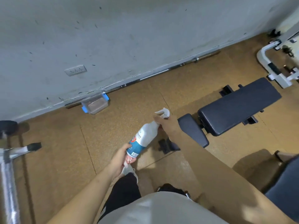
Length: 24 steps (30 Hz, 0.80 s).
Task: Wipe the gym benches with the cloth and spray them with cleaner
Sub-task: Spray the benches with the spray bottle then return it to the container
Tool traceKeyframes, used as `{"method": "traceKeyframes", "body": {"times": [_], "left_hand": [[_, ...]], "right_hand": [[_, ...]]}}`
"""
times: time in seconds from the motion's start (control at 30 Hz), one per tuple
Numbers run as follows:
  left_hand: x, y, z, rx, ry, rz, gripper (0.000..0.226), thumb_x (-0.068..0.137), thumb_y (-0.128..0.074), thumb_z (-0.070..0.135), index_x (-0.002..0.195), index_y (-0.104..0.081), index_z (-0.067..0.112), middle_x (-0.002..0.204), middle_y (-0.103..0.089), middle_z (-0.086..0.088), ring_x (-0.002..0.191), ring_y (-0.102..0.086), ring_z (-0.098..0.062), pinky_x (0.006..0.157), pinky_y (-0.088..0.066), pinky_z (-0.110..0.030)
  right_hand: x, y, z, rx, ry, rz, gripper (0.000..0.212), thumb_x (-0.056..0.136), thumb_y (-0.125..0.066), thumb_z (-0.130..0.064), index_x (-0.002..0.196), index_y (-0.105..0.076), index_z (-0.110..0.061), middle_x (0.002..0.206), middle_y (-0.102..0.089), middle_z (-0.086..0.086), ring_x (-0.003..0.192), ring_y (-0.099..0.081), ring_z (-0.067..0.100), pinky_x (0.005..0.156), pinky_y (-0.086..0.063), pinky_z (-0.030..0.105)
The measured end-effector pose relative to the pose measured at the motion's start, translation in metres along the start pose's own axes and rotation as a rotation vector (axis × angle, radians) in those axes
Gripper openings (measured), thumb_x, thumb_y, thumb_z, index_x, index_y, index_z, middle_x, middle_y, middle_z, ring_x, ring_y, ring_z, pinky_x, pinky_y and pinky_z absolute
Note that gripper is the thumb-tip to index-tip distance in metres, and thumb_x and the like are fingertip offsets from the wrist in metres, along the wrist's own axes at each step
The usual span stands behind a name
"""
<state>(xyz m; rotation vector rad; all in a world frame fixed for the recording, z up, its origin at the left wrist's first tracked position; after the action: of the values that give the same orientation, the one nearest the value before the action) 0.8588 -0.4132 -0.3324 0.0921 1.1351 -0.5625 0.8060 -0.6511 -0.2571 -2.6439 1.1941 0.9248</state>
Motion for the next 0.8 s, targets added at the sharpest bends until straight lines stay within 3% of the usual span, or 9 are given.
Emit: {"method": "traceKeyframes", "body": {"times": [0.1, 0.2, 0.27, 0.33, 0.43, 0.5, 0.6, 0.7, 0.8], "left_hand": [[0.014, 0.057, 0.07, 0.001, -0.109, 0.097, 0.023, 0.081, -0.05, -0.007, 0.101, -0.046, 0.002, 0.08, -0.059, -0.016, 0.069, -0.06, -0.024, 0.052, -0.057, -0.023], [0.03, 0.115, 0.135, 0.0, -0.222, 0.219, 0.033, 0.074, -0.039, -0.019, 0.1, -0.051, -0.004, 0.074, -0.061, -0.021, 0.074, -0.065, -0.035, 0.057, -0.06, -0.035], [0.041, 0.144, 0.169, 0.007, -0.268, 0.245, 0.026, 0.077, -0.038, -0.019, 0.085, -0.06, -0.006, 0.073, -0.066, -0.02, 0.071, -0.062, -0.034, 0.066, -0.056, -0.038], [0.049, 0.171, 0.196, -0.106, -0.253, 0.311, 0.024, 0.088, -0.046, -0.01, 0.098, -0.063, 0.004, 0.088, -0.071, -0.017, 0.074, -0.063, -0.03, 0.074, -0.056, -0.038], [0.066, 0.202, 0.231, -0.299, -0.249, 0.358, 0.012, 0.101, -0.056, 0.012, 0.111, -0.063, 0.013, 0.097, -0.072, -0.011, 0.079, -0.068, -0.023, 0.078, -0.058, -0.036], [0.084, 0.222, 0.254, -0.322, -0.255, 0.42, 0.011, 0.102, -0.059, 0.027, 0.102, -0.065, 0.018, 0.092, -0.072, -0.006, 0.078, -0.067, -0.02, 0.078, -0.053, -0.033], [0.112, 0.249, 0.289, -0.29, -0.251, 0.541, 0.027, 0.096, -0.064, 0.046, 0.092, -0.071, 0.02, 0.095, -0.073, -0.004, 0.086, -0.064, -0.02, 0.083, -0.048, -0.034], [0.145, 0.269, 0.315, -0.368, -0.228, 0.578, 0.024, 0.099, -0.063, 0.038, 0.094, -0.07, 0.016, 0.092, -0.072, -0.008, 0.081, -0.064, -0.021, 0.076, -0.052, -0.03], [0.181, 0.283, 0.342, -0.392, -0.225, 0.588, 0.015, 0.1, -0.062, 0.018, 0.113, -0.067, 0.011, 0.098, -0.07, -0.01, 0.076, -0.064, -0.017, 0.069, -0.053, -0.03]], "right_hand": [[0.028, -0.06, -0.044, -0.203, 0.177, -0.082, 0.025, 0.091, -0.074, -0.022, 0.116, -0.071, -0.021, 0.098, -0.071, -0.006, 0.085, -0.066, 0.004, 0.074, -0.055, 0.016], [0.053, -0.121, -0.078, -0.383, 0.261, -0.12, 0.03, 0.093, -0.072, -0.029, 0.122, -0.069, -0.024, 0.108, -0.063, -0.026, 0.082, -0.061, -0.007, 0.07, -0.049, 0.008], [0.077, -0.151, -0.094, -0.438, 0.271, -0.103, 0.027, 0.091, -0.074, -0.03, 0.114, -0.073, -0.014, 0.098, -0.072, -0.008, 0.076, -0.062, -0.002, 0.066, -0.048, 0.018], [0.104, -0.18, -0.112, -0.472, 0.246, -0.107, 0.029, 0.091, -0.075, -0.029, 0.109, -0.075, -0.007, 0.095, -0.075, 0.003, 0.079, -0.066, 0.007, 0.07, -0.05, 0.025], [0.144, -0.225, -0.147, -0.584, 0.283, -0.195, 0.033, 0.095, -0.069, -0.032, 0.115, -0.071, -0.006, 0.103, -0.071, 0.005, 0.093, -0.066, 0.016, 0.079, -0.048, 0.016], [0.172, -0.255, -0.17, -0.711, 0.332, -0.287, 0.03, 0.098, -0.063, -0.03, 0.115, -0.069, -0.005, 0.097, -0.063, 0.003, 0.087, -0.057, 0.014, 0.069, -0.04, 0.006], [0.226, -0.306, -0.193, -0.886, 0.379, -0.385, 0.025, 0.101, -0.057, -0.03, 0.111, -0.068, -0.01, 0.096, -0.063, 0.002, 0.089, -0.057, 0.017, 0.065, -0.032, 0.016], [0.289, -0.359, -0.193, -0.945, 0.444, -0.415, 0.028, 0.098, -0.059, -0.026, 0.107, -0.071, -0.003, 0.105, -0.072, 0.012, 0.102, -0.066, 0.028, 0.082, -0.044, 0.028], [0.345, -0.404, -0.191, -1.027, 0.465, -0.481, 0.031, 0.095, -0.062, -0.028, 0.106, -0.073, -0.002, 0.108, -0.072, 0.015, 0.106, -0.066, 0.03, 0.089, -0.043, 0.032]]}}
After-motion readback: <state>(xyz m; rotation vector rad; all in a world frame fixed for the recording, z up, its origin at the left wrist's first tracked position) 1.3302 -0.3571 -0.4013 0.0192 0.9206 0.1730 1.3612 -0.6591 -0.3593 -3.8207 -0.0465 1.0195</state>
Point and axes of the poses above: each hand's wrist, its own x-axis towards the middle knuckle, its own y-axis out of the back of the hand, z = x × y, the point moved 7 cm from there along x, towards the middle knuckle
